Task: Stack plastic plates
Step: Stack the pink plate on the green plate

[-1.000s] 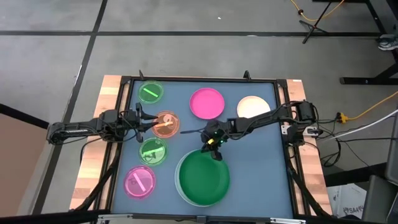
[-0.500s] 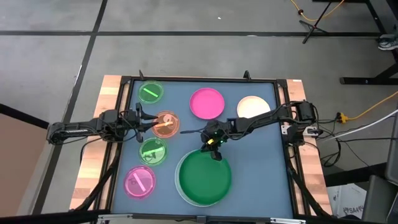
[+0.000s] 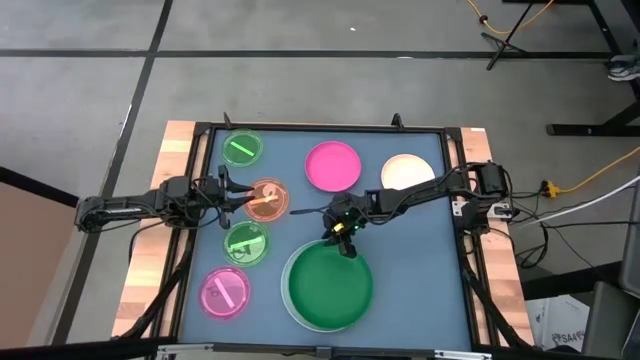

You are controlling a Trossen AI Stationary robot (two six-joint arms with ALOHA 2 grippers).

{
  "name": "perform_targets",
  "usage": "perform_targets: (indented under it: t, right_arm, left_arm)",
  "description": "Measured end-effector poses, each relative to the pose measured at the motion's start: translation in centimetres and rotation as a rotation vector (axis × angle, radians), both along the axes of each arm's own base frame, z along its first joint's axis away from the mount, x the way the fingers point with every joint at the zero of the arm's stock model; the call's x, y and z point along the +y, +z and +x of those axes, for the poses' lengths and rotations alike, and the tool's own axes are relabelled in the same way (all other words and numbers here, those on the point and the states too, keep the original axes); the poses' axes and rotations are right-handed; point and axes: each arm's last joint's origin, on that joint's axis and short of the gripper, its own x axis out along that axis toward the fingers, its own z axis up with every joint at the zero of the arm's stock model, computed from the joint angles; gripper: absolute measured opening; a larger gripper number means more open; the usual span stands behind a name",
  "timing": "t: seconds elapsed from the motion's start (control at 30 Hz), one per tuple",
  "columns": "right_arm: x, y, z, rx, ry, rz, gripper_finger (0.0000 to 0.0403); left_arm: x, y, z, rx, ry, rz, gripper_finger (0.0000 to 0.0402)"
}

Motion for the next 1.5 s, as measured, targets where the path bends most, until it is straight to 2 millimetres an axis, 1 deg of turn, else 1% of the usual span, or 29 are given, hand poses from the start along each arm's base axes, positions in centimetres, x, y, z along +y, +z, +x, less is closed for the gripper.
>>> perform_targets:
  t: [0.23,0.57,0.73,0.93,1.17,1.5]
  right_arm:
    - [0.0,0.0,0.0,0.000,0.000,0.000,0.0126]
    - [0.0,0.0,0.0,-0.001,0.003,-0.002,0.0125]
    - [0.0,0.0,0.0,-0.020,0.034,-0.033,0.0125]
    - [-0.3,1.0,-0.2,-0.056,0.049,-0.055,0.0124]
    - [-2.2,3.2,-0.6,-0.126,0.021,-0.071,0.0124]
    - [-6.4,6.3,-1.8,-0.257,-0.011,-0.202,0.0124]
  left_arm:
    - [0.0,0.0,0.0,0.000,0.000,0.000,0.0111]
    - [0.0,0.0,0.0,0.000,0.000,0.000,0.0111]
    - [0.0,0.0,0.0,0.000,0.000,0.000,0.0111]
    - [0.0,0.0,0.0,0.000,0.000,-0.001,0.0111]
    - [0.0,0.0,0.0,0.000,0.000,-0.001,0.0111]
    - [0.0,0.0,0.0,0.000,0.000,-0.001,0.0111]
